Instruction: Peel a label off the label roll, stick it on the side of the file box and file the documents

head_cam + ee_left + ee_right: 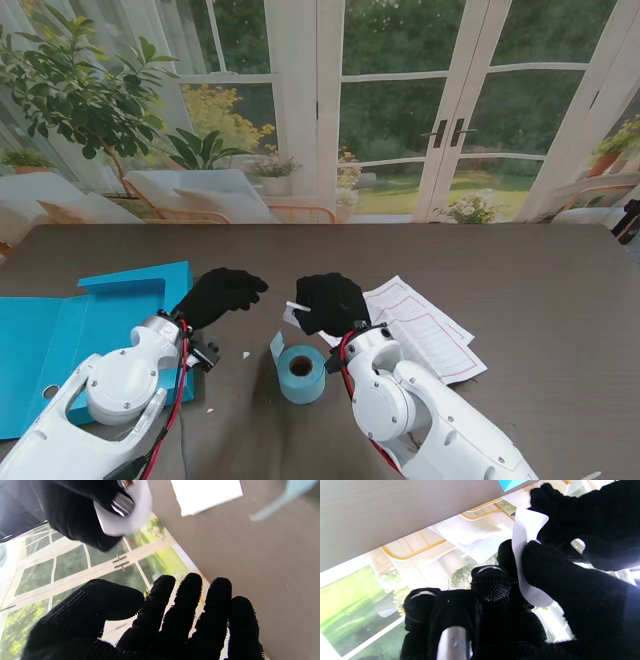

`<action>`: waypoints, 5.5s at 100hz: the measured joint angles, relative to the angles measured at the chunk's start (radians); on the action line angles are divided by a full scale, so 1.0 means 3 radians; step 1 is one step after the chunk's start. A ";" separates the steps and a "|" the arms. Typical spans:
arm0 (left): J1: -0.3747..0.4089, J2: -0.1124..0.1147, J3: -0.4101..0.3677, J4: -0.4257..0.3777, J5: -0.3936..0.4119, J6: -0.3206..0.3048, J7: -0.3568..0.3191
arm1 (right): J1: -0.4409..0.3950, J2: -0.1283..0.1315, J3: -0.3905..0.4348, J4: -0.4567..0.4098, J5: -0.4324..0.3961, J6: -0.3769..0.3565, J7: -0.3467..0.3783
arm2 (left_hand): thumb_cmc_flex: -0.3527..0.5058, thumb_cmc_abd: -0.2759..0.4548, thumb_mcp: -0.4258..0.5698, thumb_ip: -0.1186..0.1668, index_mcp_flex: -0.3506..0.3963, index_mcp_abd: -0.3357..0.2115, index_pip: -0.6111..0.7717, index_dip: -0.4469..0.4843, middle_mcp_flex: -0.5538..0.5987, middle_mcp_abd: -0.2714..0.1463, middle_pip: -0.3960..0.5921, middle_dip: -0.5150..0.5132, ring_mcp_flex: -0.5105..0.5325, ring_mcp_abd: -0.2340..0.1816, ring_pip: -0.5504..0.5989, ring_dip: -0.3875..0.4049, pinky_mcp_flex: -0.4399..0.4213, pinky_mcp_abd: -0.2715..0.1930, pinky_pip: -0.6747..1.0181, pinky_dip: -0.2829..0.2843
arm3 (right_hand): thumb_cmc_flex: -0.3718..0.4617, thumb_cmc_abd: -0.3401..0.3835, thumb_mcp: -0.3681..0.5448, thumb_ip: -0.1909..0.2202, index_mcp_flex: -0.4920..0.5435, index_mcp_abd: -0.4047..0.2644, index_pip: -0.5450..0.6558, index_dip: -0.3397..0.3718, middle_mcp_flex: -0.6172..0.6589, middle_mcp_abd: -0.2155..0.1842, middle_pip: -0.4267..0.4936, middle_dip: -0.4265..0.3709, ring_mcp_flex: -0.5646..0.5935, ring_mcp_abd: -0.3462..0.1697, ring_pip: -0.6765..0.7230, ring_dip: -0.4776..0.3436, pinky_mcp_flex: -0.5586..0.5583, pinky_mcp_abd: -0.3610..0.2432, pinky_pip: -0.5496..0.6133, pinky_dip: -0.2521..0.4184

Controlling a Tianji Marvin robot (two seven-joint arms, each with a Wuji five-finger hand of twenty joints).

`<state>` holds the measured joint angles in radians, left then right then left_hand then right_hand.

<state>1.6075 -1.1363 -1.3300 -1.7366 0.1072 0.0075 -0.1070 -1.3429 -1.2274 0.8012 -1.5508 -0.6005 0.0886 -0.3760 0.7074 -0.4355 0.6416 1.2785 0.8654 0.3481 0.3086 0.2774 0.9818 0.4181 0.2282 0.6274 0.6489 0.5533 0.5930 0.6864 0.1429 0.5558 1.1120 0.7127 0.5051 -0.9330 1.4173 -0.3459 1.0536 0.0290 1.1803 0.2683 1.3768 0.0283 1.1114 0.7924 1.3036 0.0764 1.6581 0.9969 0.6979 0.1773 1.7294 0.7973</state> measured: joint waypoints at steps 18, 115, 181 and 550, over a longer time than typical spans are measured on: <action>0.0113 -0.0011 -0.0234 -0.0132 0.0373 0.0214 0.0271 | 0.0005 0.0024 0.0071 -0.0011 -0.0018 0.0005 0.0038 | -0.0003 0.0009 -0.0075 0.0000 -0.0054 -0.0007 -0.0266 -0.0090 -0.0192 0.0020 -0.0070 -0.0031 -0.0239 0.0000 -0.0173 -0.0077 -0.0153 -0.0092 -0.0139 0.0000 | 0.0000 0.0000 0.0000 0.0000 0.0000 0.0000 0.0000 0.0020 0.0000 0.0000 0.0000 0.0000 0.0000 0.0000 0.0000 0.0000 0.0000 0.0000 0.0000 0.0000; -0.0119 -0.0257 -0.0490 0.0679 0.0174 0.1132 0.1179 | -0.0043 0.0084 0.0182 -0.0016 -0.0014 -0.0046 0.0157 | -0.0597 0.0486 -0.0670 -0.0873 -0.1366 0.0332 -0.0876 -0.0620 -0.1441 0.0018 -0.0389 -0.0489 -0.1126 -0.0170 -0.1049 -0.0336 -0.0633 -0.0511 -0.0916 0.0052 | 0.0000 0.0000 0.0001 0.0000 -0.0001 0.0000 0.0000 0.0038 0.0000 0.0000 0.0000 0.0000 0.0000 0.0000 0.0000 0.0000 0.0000 0.0000 0.0000 0.0000; -0.0622 -0.0408 -0.0198 0.1292 -0.0069 0.1537 0.1409 | -0.0068 0.0080 0.0213 0.0023 0.0075 -0.0078 0.0147 | -0.0807 0.0491 -0.0706 -0.1077 -0.1087 0.0533 -0.0577 -0.0324 -0.1147 0.0202 -0.0341 -0.0437 -0.0845 -0.0100 -0.0622 -0.0246 -0.0412 -0.0497 -0.0669 0.0095 | 0.0000 0.0000 0.0001 0.0000 -0.0002 0.0001 -0.0001 0.0042 0.0000 0.0000 0.0000 0.0000 0.0000 0.0000 0.0000 0.0000 0.0000 0.0001 0.0001 0.0000; 0.0059 -0.0254 -0.0341 -0.0309 -0.1877 0.2071 0.0226 | 0.0112 -0.0308 -0.0187 0.0248 0.0753 0.0208 -0.0385 | -0.0168 -0.0135 0.1270 0.0075 -0.0502 0.0271 0.3106 0.1211 0.0733 -0.0204 0.2058 0.2404 0.1321 -0.0203 0.2198 0.0680 0.1635 0.0348 0.1325 0.0839 | 0.0122 0.0594 -0.0158 -0.0100 -0.0402 0.0032 -0.0012 -0.0010 -0.0587 0.0353 -0.0867 -0.0081 -0.0069 0.0446 -0.1349 -0.0783 0.0000 0.0639 -0.0645 -0.0233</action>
<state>1.6252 -1.2124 -1.4322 -1.8293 -0.4557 0.6287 -0.0393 -1.3092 -1.3197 0.7452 -1.4764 -0.3746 0.1510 -0.4915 0.6570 -0.4761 1.0226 1.3010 0.7149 0.4293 1.2406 0.6406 1.2016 0.3568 0.8457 1.3487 1.0452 0.4924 1.2524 0.8903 0.6334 0.6602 1.5096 0.9644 0.5417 -0.7549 1.3699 -0.3758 0.9329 0.0387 1.1767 0.2653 1.2006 0.1341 0.8513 0.7681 1.2829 0.2102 1.2534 0.7621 0.6978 0.3690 1.5359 0.7274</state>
